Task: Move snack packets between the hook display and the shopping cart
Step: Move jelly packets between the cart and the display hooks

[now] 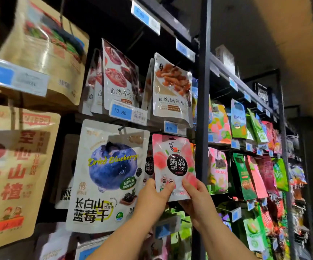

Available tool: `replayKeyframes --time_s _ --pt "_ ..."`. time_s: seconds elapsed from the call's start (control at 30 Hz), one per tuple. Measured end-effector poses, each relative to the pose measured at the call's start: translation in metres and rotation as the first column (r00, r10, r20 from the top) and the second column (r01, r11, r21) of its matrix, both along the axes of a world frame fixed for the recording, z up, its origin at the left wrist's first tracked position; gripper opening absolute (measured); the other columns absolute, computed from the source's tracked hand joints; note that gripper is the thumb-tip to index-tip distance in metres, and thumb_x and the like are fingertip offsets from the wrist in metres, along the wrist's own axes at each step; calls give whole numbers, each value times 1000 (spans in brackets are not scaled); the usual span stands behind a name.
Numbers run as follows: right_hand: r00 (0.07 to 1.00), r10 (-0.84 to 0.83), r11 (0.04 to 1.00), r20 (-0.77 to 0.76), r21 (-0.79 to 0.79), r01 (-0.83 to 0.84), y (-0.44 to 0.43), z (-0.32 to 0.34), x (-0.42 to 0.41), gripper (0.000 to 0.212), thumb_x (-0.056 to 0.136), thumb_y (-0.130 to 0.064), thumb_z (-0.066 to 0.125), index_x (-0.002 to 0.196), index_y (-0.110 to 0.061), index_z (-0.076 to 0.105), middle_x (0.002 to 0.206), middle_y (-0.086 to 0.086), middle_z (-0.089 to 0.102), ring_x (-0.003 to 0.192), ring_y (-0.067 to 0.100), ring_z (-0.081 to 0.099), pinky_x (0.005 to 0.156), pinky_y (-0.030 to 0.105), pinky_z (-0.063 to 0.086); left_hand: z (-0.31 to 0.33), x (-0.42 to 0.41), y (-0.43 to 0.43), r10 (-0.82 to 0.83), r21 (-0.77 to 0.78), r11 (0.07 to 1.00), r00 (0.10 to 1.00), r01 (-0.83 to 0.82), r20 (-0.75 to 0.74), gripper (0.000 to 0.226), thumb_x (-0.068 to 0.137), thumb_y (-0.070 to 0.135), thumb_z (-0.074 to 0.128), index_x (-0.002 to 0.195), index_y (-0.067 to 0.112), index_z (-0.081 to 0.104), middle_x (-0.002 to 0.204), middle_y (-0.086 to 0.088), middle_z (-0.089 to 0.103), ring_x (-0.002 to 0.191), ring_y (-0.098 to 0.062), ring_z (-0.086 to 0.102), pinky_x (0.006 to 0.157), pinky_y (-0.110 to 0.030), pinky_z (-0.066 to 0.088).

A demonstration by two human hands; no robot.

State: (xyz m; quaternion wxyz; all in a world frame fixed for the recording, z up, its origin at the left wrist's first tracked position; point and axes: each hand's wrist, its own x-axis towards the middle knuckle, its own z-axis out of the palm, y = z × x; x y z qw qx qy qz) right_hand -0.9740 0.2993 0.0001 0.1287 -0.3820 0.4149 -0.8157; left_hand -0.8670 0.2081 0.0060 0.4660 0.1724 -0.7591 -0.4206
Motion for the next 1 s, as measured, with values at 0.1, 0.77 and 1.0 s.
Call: replayKeyframes --time_s 0.1,0.77,1.0 --pt "1000 -17 1000 -7 22 17 -2 4 -4 38 84 -22 69 120 -8 63 110 14 72 103 33 69 92 47 54 4 -2 0 24 -11 1000 1000 -23 9 36 84 54 62 93 20 54 89 5 62 81 -12 59 68 -29 43" --pt "997 -75 972 -15 222 77 -41 8 -35 30 91 -20 67 119 -10 63 106 11 74 99 29 71 82 42 58 3 -29 -13 -96 417 896 983 154 -157 32 92 30 61 109 9 44 109 -5 55 94 -22 57 73 -39 58" --pt "988 -149 949 42 285 132 -62 -2 -35 41 86 -30 72 119 -11 57 108 14 71 96 30 70 74 37 59 2 -37 -13 -84 761 565 940 318 -331 42 90 16 65 112 7 31 108 -17 53 75 -26 57 60 -35 52"
